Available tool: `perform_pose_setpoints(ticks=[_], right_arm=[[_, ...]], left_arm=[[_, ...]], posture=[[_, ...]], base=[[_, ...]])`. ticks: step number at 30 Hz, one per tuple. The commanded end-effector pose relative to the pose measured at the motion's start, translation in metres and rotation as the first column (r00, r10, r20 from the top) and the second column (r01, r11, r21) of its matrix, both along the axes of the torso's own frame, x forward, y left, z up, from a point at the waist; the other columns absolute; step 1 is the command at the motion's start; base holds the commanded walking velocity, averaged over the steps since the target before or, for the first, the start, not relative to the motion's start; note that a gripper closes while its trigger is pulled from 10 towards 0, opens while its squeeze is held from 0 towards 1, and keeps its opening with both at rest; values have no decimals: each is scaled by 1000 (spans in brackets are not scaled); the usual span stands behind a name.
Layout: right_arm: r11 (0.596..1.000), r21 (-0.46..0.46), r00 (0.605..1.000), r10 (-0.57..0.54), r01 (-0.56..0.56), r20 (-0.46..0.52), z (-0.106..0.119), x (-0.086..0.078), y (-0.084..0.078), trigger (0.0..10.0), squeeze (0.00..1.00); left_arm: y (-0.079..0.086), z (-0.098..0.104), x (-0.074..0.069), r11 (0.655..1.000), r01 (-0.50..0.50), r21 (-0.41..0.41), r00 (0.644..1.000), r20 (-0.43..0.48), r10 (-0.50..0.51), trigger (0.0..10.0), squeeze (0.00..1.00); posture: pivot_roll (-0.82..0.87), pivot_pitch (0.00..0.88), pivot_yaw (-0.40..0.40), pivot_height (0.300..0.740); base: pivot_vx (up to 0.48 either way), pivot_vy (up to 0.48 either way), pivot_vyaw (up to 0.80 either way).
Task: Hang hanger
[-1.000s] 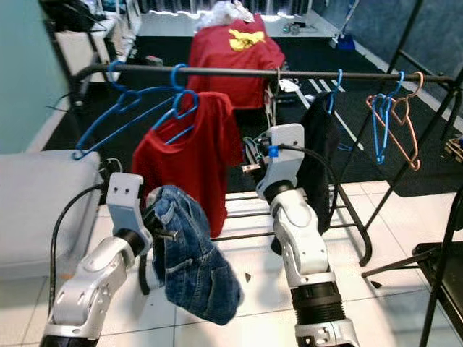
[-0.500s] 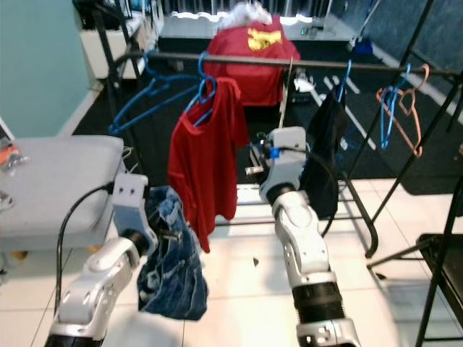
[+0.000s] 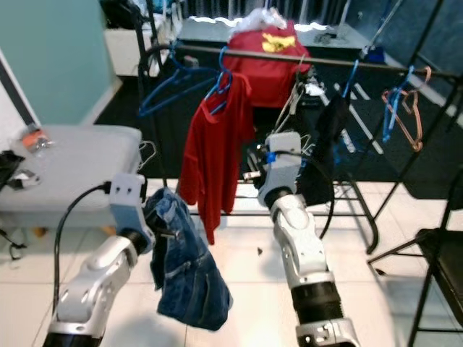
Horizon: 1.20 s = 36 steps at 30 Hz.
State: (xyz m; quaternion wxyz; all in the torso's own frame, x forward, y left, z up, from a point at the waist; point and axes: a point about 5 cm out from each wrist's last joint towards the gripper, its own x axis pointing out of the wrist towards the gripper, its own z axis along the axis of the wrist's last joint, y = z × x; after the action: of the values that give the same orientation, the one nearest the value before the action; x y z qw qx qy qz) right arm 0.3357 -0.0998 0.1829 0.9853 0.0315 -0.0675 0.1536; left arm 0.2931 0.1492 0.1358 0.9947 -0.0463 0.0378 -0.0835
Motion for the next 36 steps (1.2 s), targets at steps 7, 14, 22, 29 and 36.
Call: perform_pose_setpoints(ticks=[7, 14, 22, 29, 36], right_arm=[[1000, -2, 999, -12, 12, -40, -10, -3, -4, 10000, 0], [1000, -1, 999, -8, 8, -44, -10, -2, -2, 10000, 0], [1000, -4, 1000, 6, -6, -31, -3, 2, -1, 10000, 0], [995, -47, 991, 88, -84, 100, 77, 33, 22, 10000, 0], [977, -149, 923, 193, -151, 333, 175, 29, 57, 10000, 0]], left_arm=[[-5, 8, 1, 1000, 4, -20, 999, 44, -3, 10000, 0], [-3, 8, 0, 1000, 3, -18, 999, 42, -3, 10000, 0], [-4, 7, 2, 1000, 7, -4, 1000, 23, -7, 10000, 0], [-7, 20, 20, 998, 26, 65, 999, 37, -28, 10000, 0], [4, 28, 23, 997, 0, 75, 999, 52, -4, 10000, 0]], posture=[[78, 12, -56, 740], [79, 15, -53, 740], [70, 39, -51, 740], [30, 91, -46, 740], [15, 112, -38, 740]], base=[[0, 0, 0], [0, 0, 0], [0, 0, 0], [0, 0, 0], [0, 0, 0]])
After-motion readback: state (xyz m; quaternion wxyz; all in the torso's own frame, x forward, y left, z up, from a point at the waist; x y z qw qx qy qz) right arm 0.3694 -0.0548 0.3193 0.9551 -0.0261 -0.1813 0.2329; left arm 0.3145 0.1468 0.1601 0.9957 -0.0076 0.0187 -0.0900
